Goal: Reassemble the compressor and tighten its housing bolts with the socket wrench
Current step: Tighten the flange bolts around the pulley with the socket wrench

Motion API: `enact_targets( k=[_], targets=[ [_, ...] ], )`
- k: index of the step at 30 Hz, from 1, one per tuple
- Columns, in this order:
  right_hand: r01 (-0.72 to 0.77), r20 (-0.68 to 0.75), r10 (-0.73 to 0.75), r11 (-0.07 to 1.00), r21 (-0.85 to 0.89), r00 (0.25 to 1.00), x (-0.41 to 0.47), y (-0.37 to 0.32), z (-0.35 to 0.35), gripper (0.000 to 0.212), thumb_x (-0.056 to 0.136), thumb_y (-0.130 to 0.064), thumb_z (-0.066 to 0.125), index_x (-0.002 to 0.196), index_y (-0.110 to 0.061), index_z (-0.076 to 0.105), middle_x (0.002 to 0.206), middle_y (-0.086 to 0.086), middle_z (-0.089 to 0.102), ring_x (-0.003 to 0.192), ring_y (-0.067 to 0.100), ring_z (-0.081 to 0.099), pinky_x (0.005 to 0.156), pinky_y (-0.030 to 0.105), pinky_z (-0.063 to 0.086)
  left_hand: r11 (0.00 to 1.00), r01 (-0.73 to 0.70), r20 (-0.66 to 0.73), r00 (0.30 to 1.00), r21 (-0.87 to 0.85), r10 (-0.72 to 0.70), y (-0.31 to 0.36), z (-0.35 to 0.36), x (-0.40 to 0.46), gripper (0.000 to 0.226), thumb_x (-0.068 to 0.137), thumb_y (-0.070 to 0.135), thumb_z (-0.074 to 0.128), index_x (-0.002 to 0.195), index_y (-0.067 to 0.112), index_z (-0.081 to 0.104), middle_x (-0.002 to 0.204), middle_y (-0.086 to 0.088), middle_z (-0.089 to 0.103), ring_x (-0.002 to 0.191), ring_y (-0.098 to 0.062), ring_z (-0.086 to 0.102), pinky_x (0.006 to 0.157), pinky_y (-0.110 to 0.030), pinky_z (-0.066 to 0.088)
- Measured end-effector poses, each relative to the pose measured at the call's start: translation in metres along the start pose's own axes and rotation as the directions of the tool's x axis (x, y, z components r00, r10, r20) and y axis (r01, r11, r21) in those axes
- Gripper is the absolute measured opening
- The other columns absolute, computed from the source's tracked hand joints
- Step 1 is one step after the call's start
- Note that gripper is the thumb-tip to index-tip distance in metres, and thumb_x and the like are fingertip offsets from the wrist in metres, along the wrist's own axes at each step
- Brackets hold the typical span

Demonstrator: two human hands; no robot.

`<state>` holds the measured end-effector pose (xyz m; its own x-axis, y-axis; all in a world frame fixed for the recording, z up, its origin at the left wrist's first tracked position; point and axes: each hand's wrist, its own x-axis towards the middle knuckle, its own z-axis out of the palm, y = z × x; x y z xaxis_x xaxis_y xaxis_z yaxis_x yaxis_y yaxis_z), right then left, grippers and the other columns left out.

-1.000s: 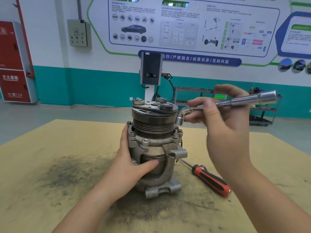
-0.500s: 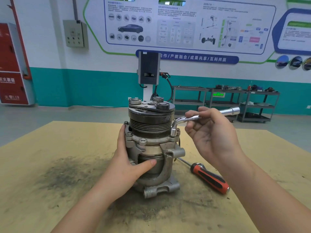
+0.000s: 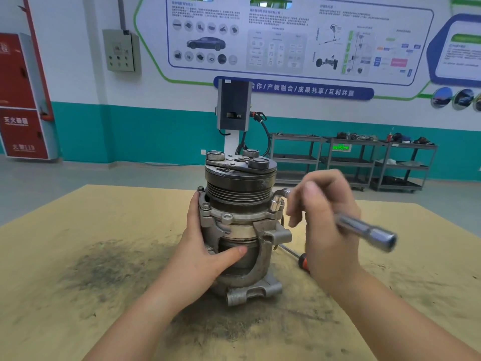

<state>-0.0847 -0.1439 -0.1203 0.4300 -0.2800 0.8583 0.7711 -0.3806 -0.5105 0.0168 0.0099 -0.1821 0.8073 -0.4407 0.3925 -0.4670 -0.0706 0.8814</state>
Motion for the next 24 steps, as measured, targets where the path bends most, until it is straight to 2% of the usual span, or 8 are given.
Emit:
enact_targets(
  k=[2,5,8,11,14,16,19,24],
  targets=[
    [0.159,0.154,-0.119,0.948,-0.276,0.981,-0.003,-0.002,0.005,0.008,0.091,-0.019,0.053,0.086,-0.016,0.059,0.071,-0.005,0.056,0.062,0.007,0.052,0.056,0.020,0.044,1.000,-0.008,-0.005,1.000,-0.015,0.008,-0.001,0.001,0.001,0.114,0.066,0.042,0.087,0.118,0.084,-0.005,0.138,0.037,0.045,0.118,0.020,0.047,0.099,-0.014,0.038],
    [0.318,0.319,-0.180,0.830,-0.458,0.930,-0.003,-0.006,0.009,0.006,0.086,-0.008,0.065,0.089,-0.004,0.069,0.087,0.000,0.065,0.077,0.005,0.056,0.068,0.016,0.047,0.999,-0.004,0.004,1.000,-0.043,0.004,0.002,0.002,0.000,0.117,0.051,0.059,0.087,0.122,0.083,-0.003,0.138,0.032,0.048,0.122,0.013,0.049,0.106,-0.026,0.040],
    [0.339,0.299,-0.203,0.778,-0.529,0.932,0.001,-0.010,0.008,0.012,0.083,-0.005,0.068,0.093,-0.006,0.074,0.106,0.009,0.061,0.093,0.004,0.056,0.082,0.016,0.048,0.999,-0.011,0.004,1.000,-0.036,0.011,0.000,0.002,0.001,0.115,0.054,0.055,0.087,0.121,0.084,-0.003,0.135,0.036,0.048,0.119,0.019,0.048,0.098,-0.016,0.043],
    [0.309,0.194,-0.243,0.802,-0.511,0.951,0.010,-0.013,0.001,0.015,0.089,-0.008,0.064,0.103,-0.012,0.070,0.096,0.004,0.055,0.092,-0.004,0.053,0.082,0.015,0.048,0.999,-0.007,-0.005,1.000,-0.033,0.007,-0.004,0.001,0.001,0.111,0.066,0.039,0.087,0.115,0.086,-0.002,0.131,0.044,0.043,0.114,0.025,0.046,0.086,-0.003,0.041],
    [0.070,0.007,-0.071,0.951,-0.300,0.997,0.017,-0.017,-0.002,0.018,0.097,-0.022,0.054,0.113,-0.027,0.058,0.080,-0.006,0.064,0.073,0.008,0.064,0.070,0.024,0.054,1.000,0.002,-0.001,1.000,-0.017,-0.002,-0.005,0.001,0.001,0.111,0.070,0.036,0.085,0.114,0.086,-0.004,0.129,0.047,0.040,0.112,0.029,0.042,0.076,0.006,0.039],
    [-0.092,-0.121,0.078,0.989,-0.113,0.990,0.019,-0.017,-0.001,0.018,0.100,-0.015,0.048,0.112,-0.027,0.053,0.078,-0.006,0.066,0.066,0.011,0.066,0.067,0.024,0.055,1.000,0.011,-0.005,1.000,-0.009,-0.011,-0.003,0.001,0.000,0.110,0.070,0.036,0.085,0.108,0.088,-0.005,0.127,0.048,0.038,0.110,0.029,0.042,0.074,0.006,0.038],
    [-0.255,-0.223,0.279,0.958,0.132,0.934,0.024,-0.015,-0.003,0.014,0.101,-0.006,0.044,0.107,-0.018,0.047,0.079,0.001,0.066,0.058,0.015,0.064,0.058,0.024,0.053,1.000,0.008,-0.014,1.000,0.002,-0.008,-0.001,0.001,0.000,0.110,0.069,0.039,0.084,0.108,0.088,-0.006,0.127,0.048,0.036,0.110,0.024,0.043,0.083,-0.001,0.036],
    [-0.397,-0.247,0.545,0.794,0.460,0.802,0.030,-0.007,-0.008,0.013,0.100,0.000,0.042,0.095,-0.012,0.045,0.064,0.004,0.068,0.049,0.017,0.059,0.049,0.026,0.050,1.000,0.009,-0.007,1.000,0.023,-0.009,0.001,0.001,-0.001,0.112,0.070,0.038,0.084,0.115,0.084,-0.007,0.126,0.046,0.036,0.114,0.013,0.047,0.098,-0.015,0.035]
  ],
)
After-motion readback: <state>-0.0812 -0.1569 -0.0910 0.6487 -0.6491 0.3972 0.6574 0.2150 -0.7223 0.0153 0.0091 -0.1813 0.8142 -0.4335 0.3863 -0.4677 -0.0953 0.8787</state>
